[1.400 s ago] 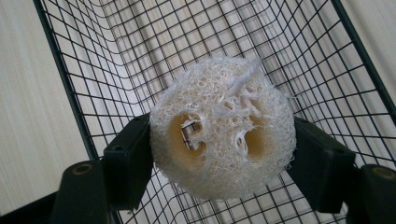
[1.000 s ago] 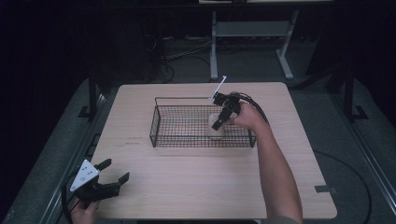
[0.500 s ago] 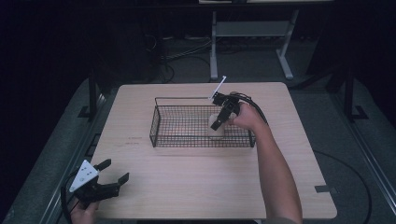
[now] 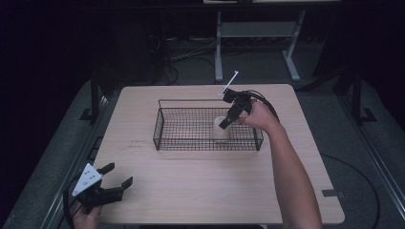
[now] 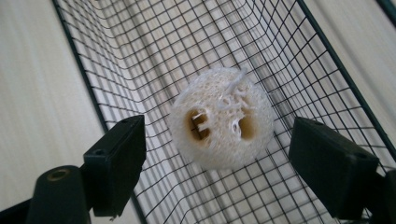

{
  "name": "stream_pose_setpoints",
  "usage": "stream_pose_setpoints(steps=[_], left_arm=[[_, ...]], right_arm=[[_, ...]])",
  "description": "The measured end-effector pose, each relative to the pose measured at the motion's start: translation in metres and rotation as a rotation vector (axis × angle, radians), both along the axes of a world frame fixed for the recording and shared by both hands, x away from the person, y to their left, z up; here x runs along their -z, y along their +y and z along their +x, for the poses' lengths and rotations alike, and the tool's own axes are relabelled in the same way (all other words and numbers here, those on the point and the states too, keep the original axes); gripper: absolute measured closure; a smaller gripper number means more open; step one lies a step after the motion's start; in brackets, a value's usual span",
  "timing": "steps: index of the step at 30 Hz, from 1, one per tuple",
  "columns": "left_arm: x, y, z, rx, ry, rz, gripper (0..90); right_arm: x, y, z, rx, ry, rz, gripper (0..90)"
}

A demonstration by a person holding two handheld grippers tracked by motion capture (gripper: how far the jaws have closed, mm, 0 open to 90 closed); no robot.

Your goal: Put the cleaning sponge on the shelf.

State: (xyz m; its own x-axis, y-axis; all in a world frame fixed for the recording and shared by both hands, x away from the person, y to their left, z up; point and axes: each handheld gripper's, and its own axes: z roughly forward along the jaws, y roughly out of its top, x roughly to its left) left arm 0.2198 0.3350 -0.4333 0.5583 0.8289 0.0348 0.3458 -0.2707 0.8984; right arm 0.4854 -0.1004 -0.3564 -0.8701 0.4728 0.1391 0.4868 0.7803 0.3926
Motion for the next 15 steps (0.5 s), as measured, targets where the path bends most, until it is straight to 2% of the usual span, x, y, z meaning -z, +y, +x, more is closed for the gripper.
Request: stream_pose_setpoints(steps=[6,11,15], left_arm=[[0.0,-0.001,0.0,0.002,0.001,0.003,13.9],[0.0,-0.001,0.0,0.001,0.004,0.003,13.9],[0.001,-0.002,0.0,0.004,0.005,0.0,13.9]], right_arm=[[-0.015,-0.006,-0.013,-0.021,-0.02,0.012,19.2],[-0.023,-0.007,-0.024,-0.049,-0.031,0.001,19.7],[-0.028,-0.01,-0.032,-0.06,-0.036,0.015,20.2]])
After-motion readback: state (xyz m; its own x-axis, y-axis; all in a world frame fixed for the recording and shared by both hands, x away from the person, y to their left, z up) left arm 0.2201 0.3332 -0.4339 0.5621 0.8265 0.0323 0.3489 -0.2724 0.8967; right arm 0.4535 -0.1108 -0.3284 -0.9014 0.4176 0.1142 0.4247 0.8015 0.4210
